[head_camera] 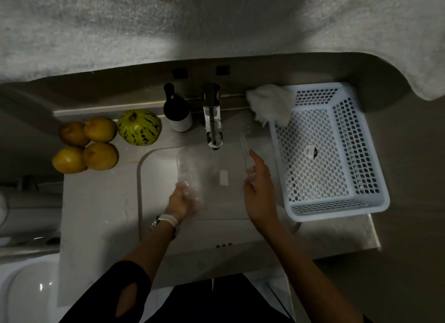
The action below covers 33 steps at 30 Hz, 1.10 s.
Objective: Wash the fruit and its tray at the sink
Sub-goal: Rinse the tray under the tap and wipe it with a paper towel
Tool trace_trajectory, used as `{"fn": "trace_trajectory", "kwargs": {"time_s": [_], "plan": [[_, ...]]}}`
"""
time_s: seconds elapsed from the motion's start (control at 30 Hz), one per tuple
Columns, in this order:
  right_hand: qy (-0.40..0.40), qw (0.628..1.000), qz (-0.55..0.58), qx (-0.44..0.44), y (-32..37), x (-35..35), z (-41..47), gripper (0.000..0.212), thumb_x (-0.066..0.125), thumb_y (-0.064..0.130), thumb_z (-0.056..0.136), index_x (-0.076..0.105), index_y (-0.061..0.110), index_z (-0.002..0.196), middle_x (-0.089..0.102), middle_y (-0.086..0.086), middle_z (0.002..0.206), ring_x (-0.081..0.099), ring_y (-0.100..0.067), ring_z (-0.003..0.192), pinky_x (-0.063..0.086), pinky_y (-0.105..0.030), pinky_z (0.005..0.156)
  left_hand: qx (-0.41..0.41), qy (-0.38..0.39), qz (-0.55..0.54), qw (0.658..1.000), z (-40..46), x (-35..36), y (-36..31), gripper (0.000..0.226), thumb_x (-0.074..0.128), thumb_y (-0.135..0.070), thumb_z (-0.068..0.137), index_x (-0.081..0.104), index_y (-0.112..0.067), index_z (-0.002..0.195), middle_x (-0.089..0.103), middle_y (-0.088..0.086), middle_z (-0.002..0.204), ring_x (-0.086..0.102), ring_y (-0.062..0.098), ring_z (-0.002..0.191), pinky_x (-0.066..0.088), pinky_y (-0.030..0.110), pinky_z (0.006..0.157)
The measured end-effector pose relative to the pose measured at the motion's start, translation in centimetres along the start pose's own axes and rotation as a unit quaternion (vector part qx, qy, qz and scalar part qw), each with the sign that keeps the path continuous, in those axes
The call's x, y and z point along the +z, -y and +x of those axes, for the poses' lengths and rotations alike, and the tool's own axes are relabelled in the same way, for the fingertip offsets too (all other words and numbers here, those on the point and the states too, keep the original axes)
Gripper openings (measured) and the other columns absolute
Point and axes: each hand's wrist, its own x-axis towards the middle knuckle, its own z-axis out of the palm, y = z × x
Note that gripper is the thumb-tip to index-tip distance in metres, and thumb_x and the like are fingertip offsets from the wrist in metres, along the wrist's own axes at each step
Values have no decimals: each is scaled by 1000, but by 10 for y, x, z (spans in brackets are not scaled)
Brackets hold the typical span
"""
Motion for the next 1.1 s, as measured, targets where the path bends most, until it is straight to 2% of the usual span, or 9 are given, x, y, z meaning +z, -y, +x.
{"fn": "trace_trajectory", "kwargs": {"time_s": [0.13,0.2,0.3,0.4,0.5,0.63,0.87,1.03,1.1], "plan": [[-4,1000,9,11,-3,-1,3,71,42,-11,90,30,29,147,45,-5,133,49,-8,116,46,-22,96,-71,-23,-59,995,1,6,-5,21,40,-11,98,53,-4,83,53,15,73,55,22,51,48,25,43],[-3,1000,7,-2,-4,-1,2,70,43,-11,90,31,26,148,47,-3,127,50,-2,109,46,-17,92,-80,-34,-82,993,4,9,-4,33,38,-19,103,57,-1,84,63,17,78,64,25,59,56,33,48],[-3,1000,-1,-21,-6,0,2,71,44,-11,90,31,27,148,43,10,123,49,10,104,40,-4,84,-81,-43,-83,992,8,10,-6,40,47,-37,100,62,-5,82,65,5,65,62,13,48,48,22,39],[-22,999,9,-30,-5,-1,0,72,44,-13,89,32,27,148,43,19,123,46,11,111,40,-4,88,-63,-36,-76,994,13,12,-12,10,69,-14,88,64,-6,91,61,-1,76,60,8,61,48,13,48],[-31,998,38,-42,-10,-4,-4,68,44,-15,89,37,22,146,49,5,133,48,-6,123,44,-27,103,-20,15,-96,995,10,5,-17,27,70,11,76,58,-13,79,56,-3,74,60,3,56,48,8,52],[-40,997,62,3,-24,-6,-4,55,40,-10,95,40,15,144,52,-2,132,52,-13,121,45,-38,104,22,-18,-163,986,6,-1,-15,18,53,14,87,56,-2,81,60,11,84,65,16,77,54,22,63],[-39,997,33,56,-48,1,24,40,43,-10,95,53,5,131,62,-12,120,60,-23,109,49,-40,98,82,-87,-269,956,-7,-22,-19,14,47,-3,99,47,-8,86,53,14,90,56,25,85,49,39,78],[-52,965,182,180,-65,19,52,26,46,-1,98,57,2,121,63,-13,114,60,-15,102,48,-17,87,125,-111,-253,953,-12,-39,-32,6,46,0,98,46,-6,98,53,18,99,54,27,95,44,46,89],[-45,966,167,190,-72,27,60,27,51,-1,95,56,6,121,62,-11,109,57,-15,100,46,-22,88,142,-112,-231,956,-14,-45,-36,6,46,-3,99,47,-8,104,55,16,103,55,23,99,44,43,93]]}}
